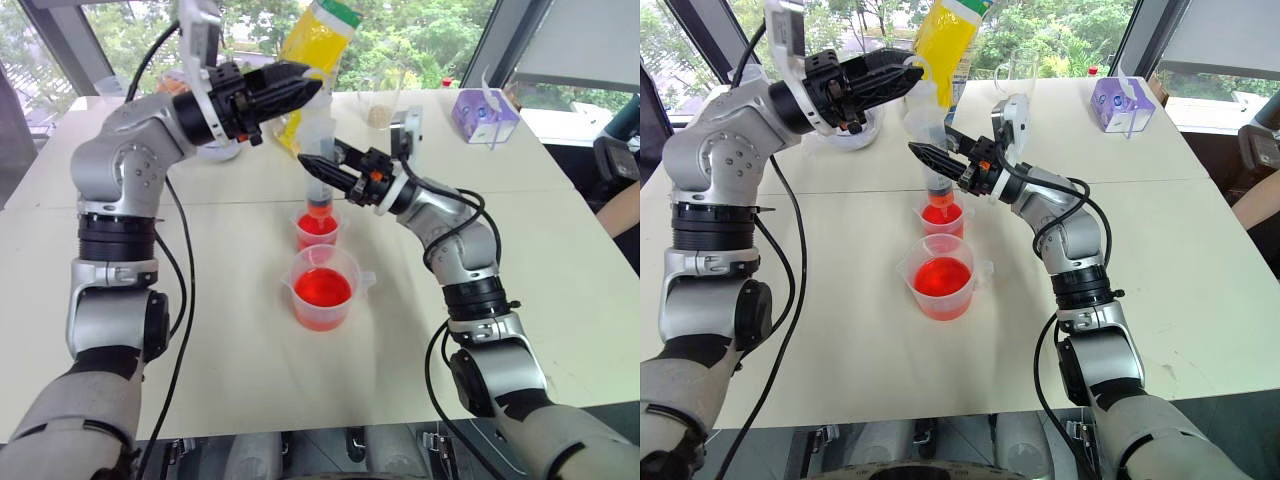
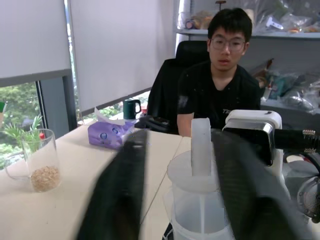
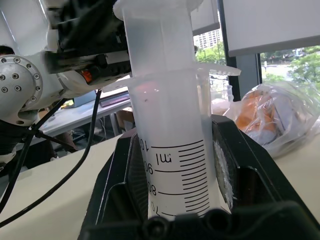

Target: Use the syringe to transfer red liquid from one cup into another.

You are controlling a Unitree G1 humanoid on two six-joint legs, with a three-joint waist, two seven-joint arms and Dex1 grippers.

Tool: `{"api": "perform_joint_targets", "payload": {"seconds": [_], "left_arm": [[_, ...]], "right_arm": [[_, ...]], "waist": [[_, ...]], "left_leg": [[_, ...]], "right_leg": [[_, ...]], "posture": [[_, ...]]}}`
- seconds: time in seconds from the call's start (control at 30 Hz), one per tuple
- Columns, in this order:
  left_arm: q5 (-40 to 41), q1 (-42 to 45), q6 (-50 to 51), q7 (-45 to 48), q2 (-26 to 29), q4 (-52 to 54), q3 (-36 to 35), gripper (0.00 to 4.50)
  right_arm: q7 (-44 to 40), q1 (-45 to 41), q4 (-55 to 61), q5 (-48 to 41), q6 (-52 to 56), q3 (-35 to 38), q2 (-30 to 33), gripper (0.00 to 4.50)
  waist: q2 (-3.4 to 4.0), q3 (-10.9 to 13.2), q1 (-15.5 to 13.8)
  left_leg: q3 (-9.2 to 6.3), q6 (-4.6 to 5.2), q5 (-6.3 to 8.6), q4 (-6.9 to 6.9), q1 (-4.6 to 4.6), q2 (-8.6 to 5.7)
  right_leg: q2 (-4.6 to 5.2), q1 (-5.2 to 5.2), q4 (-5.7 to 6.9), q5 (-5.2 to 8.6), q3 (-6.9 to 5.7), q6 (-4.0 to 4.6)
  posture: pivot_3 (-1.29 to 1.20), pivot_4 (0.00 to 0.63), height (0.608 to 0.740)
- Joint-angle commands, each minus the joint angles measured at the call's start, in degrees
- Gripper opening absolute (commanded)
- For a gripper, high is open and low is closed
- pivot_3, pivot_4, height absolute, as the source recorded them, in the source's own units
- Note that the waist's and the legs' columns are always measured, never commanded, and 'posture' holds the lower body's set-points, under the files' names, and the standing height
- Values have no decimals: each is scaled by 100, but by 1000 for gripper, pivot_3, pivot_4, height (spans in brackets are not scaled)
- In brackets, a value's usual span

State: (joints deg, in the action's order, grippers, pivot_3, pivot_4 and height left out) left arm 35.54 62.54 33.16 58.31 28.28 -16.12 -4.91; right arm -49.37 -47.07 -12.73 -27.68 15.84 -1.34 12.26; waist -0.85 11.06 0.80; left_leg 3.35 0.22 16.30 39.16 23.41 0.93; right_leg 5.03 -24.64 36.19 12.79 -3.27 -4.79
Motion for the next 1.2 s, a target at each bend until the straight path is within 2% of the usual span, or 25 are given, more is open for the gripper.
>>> {"api": "perform_joint_targets", "payload": {"seconds": [0.03,0.4,1.2], "left_arm": [[-51,156,-97,46,-24,121,-20,65],[-229,-211,-108,382,-3,468,282,27],[-286,-827,-73,463,-97,752,487,27]], "right_arm": [[-65,-108,192,-23,-120,62,-39,1403],[-18,-335,138,-36,-115,189,-21,1403],[135,-954,361,-319,192,589,156,1403]], "waist": [[0,0,-10],[0,0,6],[0,0,-2]], "left_leg": [[-1,0,0,0,0,0],[-1,0,0,0,0,0],[-3,0,0,0,1,2]], "right_leg": [[0,0,0,0,0,0],[0,0,0,0,0,0],[1,0,0,0,0,0]], "posture": [[0,150,740],[0,150,740],[0,150,740]]}}
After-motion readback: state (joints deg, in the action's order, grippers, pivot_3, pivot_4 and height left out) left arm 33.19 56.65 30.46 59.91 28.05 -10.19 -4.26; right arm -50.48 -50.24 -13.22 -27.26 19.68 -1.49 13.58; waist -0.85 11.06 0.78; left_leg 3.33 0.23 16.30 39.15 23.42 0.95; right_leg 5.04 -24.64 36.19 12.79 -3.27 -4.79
